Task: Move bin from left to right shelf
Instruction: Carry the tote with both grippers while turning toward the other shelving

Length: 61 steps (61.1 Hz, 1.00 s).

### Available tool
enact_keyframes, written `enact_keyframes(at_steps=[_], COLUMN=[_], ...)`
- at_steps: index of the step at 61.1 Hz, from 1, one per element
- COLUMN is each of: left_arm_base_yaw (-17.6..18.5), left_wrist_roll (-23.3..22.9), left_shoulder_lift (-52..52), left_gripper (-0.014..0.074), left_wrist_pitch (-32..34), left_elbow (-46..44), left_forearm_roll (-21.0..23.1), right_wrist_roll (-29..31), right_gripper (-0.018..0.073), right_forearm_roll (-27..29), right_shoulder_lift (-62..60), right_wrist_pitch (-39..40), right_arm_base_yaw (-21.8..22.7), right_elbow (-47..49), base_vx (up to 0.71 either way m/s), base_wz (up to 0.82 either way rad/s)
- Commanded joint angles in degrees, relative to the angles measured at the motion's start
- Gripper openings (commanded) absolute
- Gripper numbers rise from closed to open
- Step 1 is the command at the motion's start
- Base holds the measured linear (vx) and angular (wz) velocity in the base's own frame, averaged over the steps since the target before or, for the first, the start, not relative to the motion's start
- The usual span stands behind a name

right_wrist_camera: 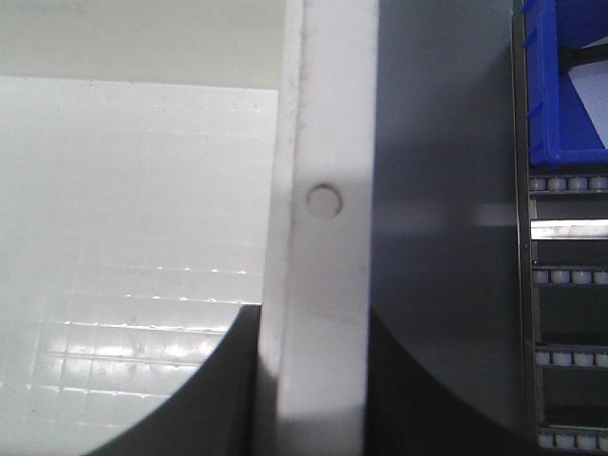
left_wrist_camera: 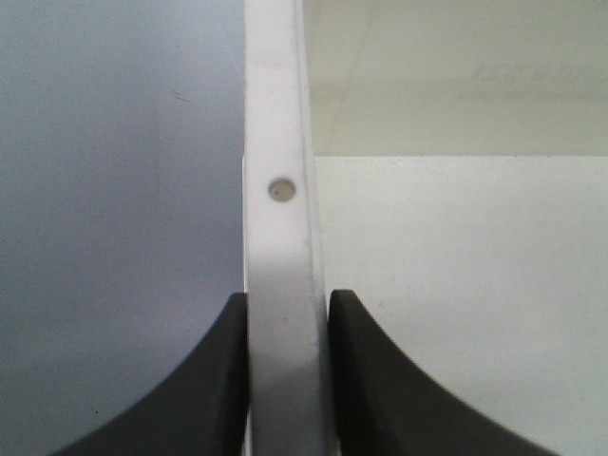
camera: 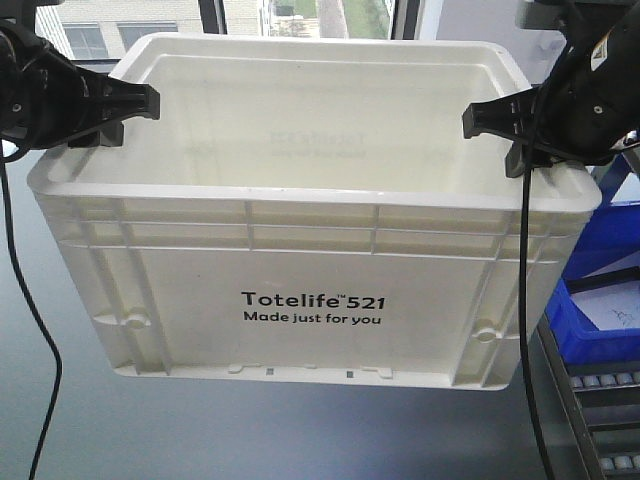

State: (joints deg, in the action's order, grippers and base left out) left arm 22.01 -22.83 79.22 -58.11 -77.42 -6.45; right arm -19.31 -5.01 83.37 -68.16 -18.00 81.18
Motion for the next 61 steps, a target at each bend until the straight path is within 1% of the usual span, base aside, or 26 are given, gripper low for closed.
enact_keyframes(at_steps=[1,29,61], left_arm_base_yaw=[0.0,0.0,0.0], left_wrist_roll=[0.7,0.7,0.7], left_shoulder_lift=[-2.6,-2.6,-2.6], left_gripper=[0.0061,0.0061,0.0061], left_wrist_pitch=[3.8,3.8,3.8], left_elbow=[-2.0,-2.0,-2.0], left_forearm_roll=[-3.6,-3.6,-3.6], right_wrist_roll=[-0.2,-0.2,-0.2], right_gripper=[0.0002,0.0002,0.0002], right_forearm_roll=[-4.1,-4.1,-4.1], right_shoulder_lift=[-3.1,-3.1,-3.1], right_wrist_pitch=[4.1,4.1,4.1], right_arm_base_yaw=[0.5,0.5,0.5], right_elbow=[2.3,2.3,2.3], base_vx=[0.19,0.21,0.19], base_wz=[0.01,0.05,0.23])
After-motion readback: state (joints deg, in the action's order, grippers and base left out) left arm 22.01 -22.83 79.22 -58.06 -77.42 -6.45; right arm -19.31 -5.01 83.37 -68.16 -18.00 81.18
